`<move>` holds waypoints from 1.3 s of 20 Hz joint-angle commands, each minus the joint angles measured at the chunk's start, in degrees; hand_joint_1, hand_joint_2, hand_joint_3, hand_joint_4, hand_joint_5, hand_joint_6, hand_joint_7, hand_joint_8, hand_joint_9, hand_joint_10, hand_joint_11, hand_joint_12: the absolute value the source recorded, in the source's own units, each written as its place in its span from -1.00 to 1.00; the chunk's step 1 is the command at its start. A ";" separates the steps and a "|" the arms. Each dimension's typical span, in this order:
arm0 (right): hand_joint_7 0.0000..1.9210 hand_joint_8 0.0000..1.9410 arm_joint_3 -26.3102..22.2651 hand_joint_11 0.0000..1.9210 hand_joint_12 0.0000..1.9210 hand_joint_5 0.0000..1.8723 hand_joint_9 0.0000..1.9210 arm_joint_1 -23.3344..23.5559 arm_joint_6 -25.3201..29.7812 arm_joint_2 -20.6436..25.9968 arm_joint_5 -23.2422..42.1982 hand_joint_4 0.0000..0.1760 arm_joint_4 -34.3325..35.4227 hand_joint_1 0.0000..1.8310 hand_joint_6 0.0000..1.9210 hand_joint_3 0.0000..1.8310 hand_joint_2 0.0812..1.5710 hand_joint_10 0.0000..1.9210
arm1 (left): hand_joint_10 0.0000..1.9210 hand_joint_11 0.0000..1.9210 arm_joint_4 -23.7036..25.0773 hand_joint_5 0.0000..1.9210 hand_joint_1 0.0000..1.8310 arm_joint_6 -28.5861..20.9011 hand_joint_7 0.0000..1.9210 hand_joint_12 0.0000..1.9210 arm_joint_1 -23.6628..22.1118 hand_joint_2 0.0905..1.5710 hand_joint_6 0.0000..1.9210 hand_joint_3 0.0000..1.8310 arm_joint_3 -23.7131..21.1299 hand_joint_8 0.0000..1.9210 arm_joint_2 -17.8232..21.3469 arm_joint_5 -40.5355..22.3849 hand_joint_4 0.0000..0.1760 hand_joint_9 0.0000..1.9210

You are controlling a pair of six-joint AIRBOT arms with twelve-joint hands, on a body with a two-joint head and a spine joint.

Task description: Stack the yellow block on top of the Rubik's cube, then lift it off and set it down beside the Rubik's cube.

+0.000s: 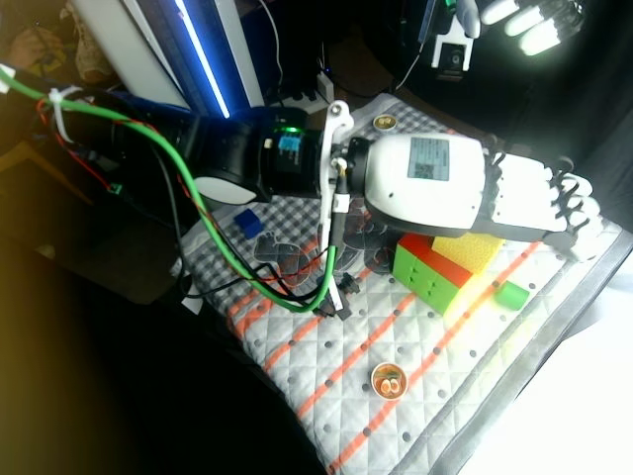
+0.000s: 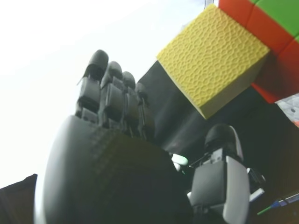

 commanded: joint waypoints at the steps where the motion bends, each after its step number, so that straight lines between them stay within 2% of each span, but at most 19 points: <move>1: -0.48 -0.43 0.25 -0.96 0.76 -0.48 -0.69 1.27 -0.08 -0.02 6.60 -1.00 -0.49 -0.10 -0.98 -1.00 0.34 0.17 | 0.80 -0.72 1.38 -0.30 0.39 -0.40 -0.51 0.83 -0.79 0.70 0.67 -1.00 -0.10 0.72 -0.12 7.46 -1.00 -0.53; 3: -0.19 -0.60 0.37 -0.87 0.80 -0.26 -0.48 1.26 -0.08 -0.02 6.59 -1.00 -0.23 0.17 -0.95 -1.00 0.33 0.10 | 0.76 -0.62 1.35 -0.30 0.40 -0.41 -0.52 0.74 -0.76 0.69 0.67 -1.00 -0.11 0.73 -0.12 7.50 -1.00 -0.50; 4: -0.13 -0.42 0.38 -0.81 0.89 -0.13 -0.44 1.26 -0.08 -0.02 6.59 -1.00 -0.18 0.27 -0.91 -1.00 0.34 0.31 | 0.76 -0.57 1.31 -0.30 0.40 -0.42 -0.52 0.75 -0.72 0.69 0.66 -1.00 -0.13 0.73 -0.13 7.54 -1.00 -0.48; 5: -0.02 0.08 0.38 -0.76 0.95 -0.16 -0.40 1.26 -0.08 -0.02 6.59 -1.00 -0.12 0.33 -0.03 -1.00 0.44 0.45 | 0.77 -0.55 1.24 -0.34 0.39 -0.42 -0.55 0.75 -0.69 0.70 0.67 -1.00 -0.14 0.75 -0.13 7.55 -1.00 -0.48; 6: -0.04 0.26 0.40 -0.88 0.96 -0.20 -0.41 1.26 -0.08 -0.02 6.60 -1.00 -0.07 0.32 0.19 -1.00 0.48 0.46 | 0.75 -0.56 1.21 -0.34 0.40 -0.43 -0.53 0.75 -0.66 0.70 0.69 -1.00 -0.14 0.73 -0.13 7.58 -1.00 -0.47; 7: -0.06 0.31 0.38 -0.87 0.90 -0.23 -0.39 1.26 -0.08 -0.02 6.60 -1.00 -0.03 0.31 0.29 -1.00 0.51 0.37 | 0.74 -0.57 1.17 -0.35 0.39 -0.44 -0.53 0.74 -0.56 0.70 0.70 -1.00 -0.17 0.72 -0.13 7.61 -1.00 -0.47; 9: -0.11 0.32 0.18 -0.88 0.86 -0.21 -0.40 1.26 -0.08 -0.02 6.63 -1.00 -0.03 0.29 0.34 -1.00 0.52 0.31 | 0.71 -0.61 0.89 -0.30 0.40 -0.44 -0.51 0.73 -0.45 0.68 0.69 -1.00 -0.19 0.71 -0.11 7.61 -1.00 -0.47; 10: -0.15 0.34 0.09 -0.86 0.86 -0.17 -0.41 1.26 -0.08 -0.02 6.67 -0.89 -0.03 0.28 0.35 -1.00 0.52 0.30 | 0.71 -0.61 0.80 -0.30 0.40 -0.44 -0.51 0.73 -0.39 0.68 0.69 -1.00 -0.19 0.71 -0.11 7.61 -1.00 -0.48; 11: -0.16 0.30 -0.07 -0.76 0.84 -0.16 -0.37 1.27 -0.08 -0.02 6.84 -0.88 -0.04 0.28 0.38 -1.00 0.52 0.27 | 0.71 -0.64 0.67 -0.29 0.40 -0.44 -0.51 0.73 -0.29 0.68 0.68 -1.00 -0.19 0.70 -0.11 7.61 -1.00 -0.48; 15: -0.21 0.34 -1.81 -0.57 0.91 -0.16 -0.37 1.80 -0.08 -0.01 9.34 -1.00 -0.28 0.28 0.44 -1.00 0.54 0.45 | 0.74 -0.56 0.22 -0.32 0.40 -0.44 -0.52 0.80 -0.01 0.69 0.66 -1.00 -0.19 0.68 -0.12 7.73 -1.00 -0.47; 16: -0.24 0.33 -2.77 -0.67 0.86 -0.15 -0.43 2.08 -0.08 0.08 10.59 -1.00 -0.63 0.29 0.48 -1.00 0.55 0.38 | 0.76 -0.60 0.08 -0.32 0.40 -0.44 -0.52 0.82 0.11 0.69 0.66 -1.00 -0.19 0.69 -0.12 7.80 -1.00 -0.49; 18: -0.31 0.51 -4.71 -0.66 0.99 -0.18 -0.48 2.11 -0.08 2.04 13.11 -1.00 -1.33 0.26 0.45 -1.00 0.58 0.61 | 0.73 -0.52 -0.24 -0.32 0.41 -0.44 -0.50 0.79 0.35 0.67 0.66 -1.00 -0.21 0.65 -0.07 7.98 -1.00 -0.43; 20: -0.31 0.68 -6.81 -0.48 1.00 -0.17 -0.45 2.11 -0.07 3.93 15.51 -1.00 -2.09 0.28 0.29 -1.00 0.59 0.89 | 0.79 -0.55 -0.58 -0.31 0.40 -0.44 -0.51 0.85 0.69 0.68 0.63 -1.00 -0.37 0.67 0.14 8.28 -1.00 -0.47; 21: -0.25 0.59 -7.96 -0.40 1.00 -0.17 -0.37 2.11 -0.07 4.84 16.83 -1.00 -2.63 0.28 0.29 -1.00 0.57 0.82 | 0.79 -0.56 -0.79 -0.31 0.40 -0.44 -0.52 0.85 0.90 0.68 0.62 -1.00 -0.48 0.69 0.29 8.51 -1.00 -0.48; 22: -0.26 0.55 -9.21 -0.45 1.00 -0.17 -0.39 2.09 -0.07 6.12 18.14 -1.00 -3.14 0.27 0.32 -1.00 0.56 0.77 | 0.79 -0.53 -1.00 -0.31 0.40 -0.44 -0.52 0.84 1.15 0.69 0.62 -1.00 -0.58 0.68 0.45 8.78 -1.00 -0.48; 23: -0.37 0.67 -10.41 -0.57 1.00 -0.14 -0.55 1.94 -0.07 7.39 19.47 -1.00 -3.84 0.28 0.31 -1.00 0.59 0.89 | 0.78 -0.52 -1.27 -0.30 0.40 -0.44 -0.52 0.84 1.43 0.69 0.62 -1.00 -0.72 0.70 0.65 9.05 -1.00 -0.50; 24: -0.44 0.82 -11.76 -0.58 1.00 -0.15 -0.60 1.52 -0.06 8.61 20.52 -1.00 -4.78 0.28 0.25 -0.99 0.62 0.98 | 0.78 -0.53 -1.58 -0.26 0.40 -0.44 -0.50 0.87 1.74 0.68 0.60 -1.00 -0.88 0.69 0.91 9.38 -1.00 -0.50; 25: -0.38 0.79 -12.67 -0.39 1.00 -0.16 -0.46 1.23 -0.06 9.39 21.27 -1.00 -5.52 0.28 0.29 -1.00 0.61 0.99 | 0.59 -0.58 -1.75 -0.24 0.26 -0.44 -0.48 0.90 1.92 0.67 0.58 -1.00 -0.97 0.68 1.04 9.58 -1.00 -0.54; 26: -0.37 0.75 -13.82 -0.37 1.00 -0.18 -0.44 0.75 -0.06 10.35 22.05 -1.00 -6.44 0.27 0.34 -1.00 0.61 0.95 | 0.54 -0.61 -1.93 -0.25 0.23 -0.44 -0.48 0.92 2.11 0.67 0.58 -1.00 -1.05 0.68 1.16 9.74 -1.00 -0.56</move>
